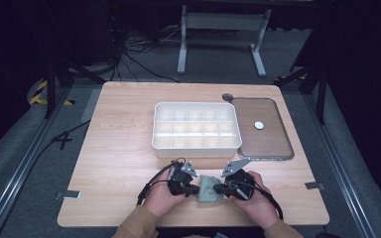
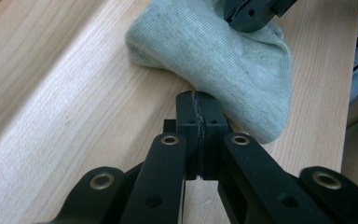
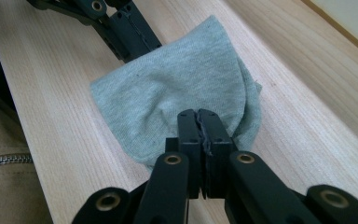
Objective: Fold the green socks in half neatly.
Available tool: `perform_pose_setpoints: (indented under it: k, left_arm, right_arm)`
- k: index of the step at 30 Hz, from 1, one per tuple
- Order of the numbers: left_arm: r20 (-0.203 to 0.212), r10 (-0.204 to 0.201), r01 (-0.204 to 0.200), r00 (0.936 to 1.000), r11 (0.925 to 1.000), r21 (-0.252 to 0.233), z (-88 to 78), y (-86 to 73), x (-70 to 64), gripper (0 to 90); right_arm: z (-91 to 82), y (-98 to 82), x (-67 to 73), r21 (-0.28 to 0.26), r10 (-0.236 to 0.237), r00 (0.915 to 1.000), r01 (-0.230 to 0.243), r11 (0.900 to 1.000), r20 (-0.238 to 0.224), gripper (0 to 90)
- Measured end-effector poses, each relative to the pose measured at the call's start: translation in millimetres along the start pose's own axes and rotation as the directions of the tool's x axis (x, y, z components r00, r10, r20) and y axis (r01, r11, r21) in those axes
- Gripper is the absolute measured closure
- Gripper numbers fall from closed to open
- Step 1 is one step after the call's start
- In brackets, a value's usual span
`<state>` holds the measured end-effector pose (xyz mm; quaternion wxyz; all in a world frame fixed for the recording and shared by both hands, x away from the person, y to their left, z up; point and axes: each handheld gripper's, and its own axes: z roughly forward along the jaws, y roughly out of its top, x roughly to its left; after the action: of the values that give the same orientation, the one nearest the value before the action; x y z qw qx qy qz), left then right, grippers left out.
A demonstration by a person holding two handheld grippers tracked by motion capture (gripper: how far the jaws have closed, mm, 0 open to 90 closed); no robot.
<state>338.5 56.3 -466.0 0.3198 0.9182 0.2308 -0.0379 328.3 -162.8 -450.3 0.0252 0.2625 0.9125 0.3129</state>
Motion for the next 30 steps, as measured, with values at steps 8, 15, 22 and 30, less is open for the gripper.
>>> perform_pose_setpoints:
  k: [8, 15, 22, 30]
  left_arm:
    - [-0.006, 0.129, -0.129, 0.9916, 0.9898, -0.06, -7.1, 8.8, -9.5, 87.6]
    - [-0.046, 0.195, -0.198, 0.9798, 0.9766, -0.084, -4.7, 14.2, -19.2, 77.0]
    - [-0.077, 0.237, -0.243, 0.9683, 0.9672, -0.073, -2.1, 16.3, -23.6, 71.0]
    - [-0.099, 0.225, -0.233, 0.9692, 0.9703, -0.067, -4.9, 16.0, -25.0, 62.9]
  right_arm:
    - [0.2, -0.6, 1.8, -0.003, -0.002, 0.9999, 0.002, 1.0, 0.014, 89.1]
    - [0.8, -0.2, 4.3, -0.003, 0.002, 0.9998, -0.002, 1.0, 0.022, 88.7]
    - [2.5, 0.7, 6.7, -0.009, -0.007, 0.9998, 0.007, 1.0, 0.02, 88.5]
    - [0.8, 0.2, 7.0, -0.011, 0.001, 0.9999, 0.0, 1.0, 0.014, 86.7]
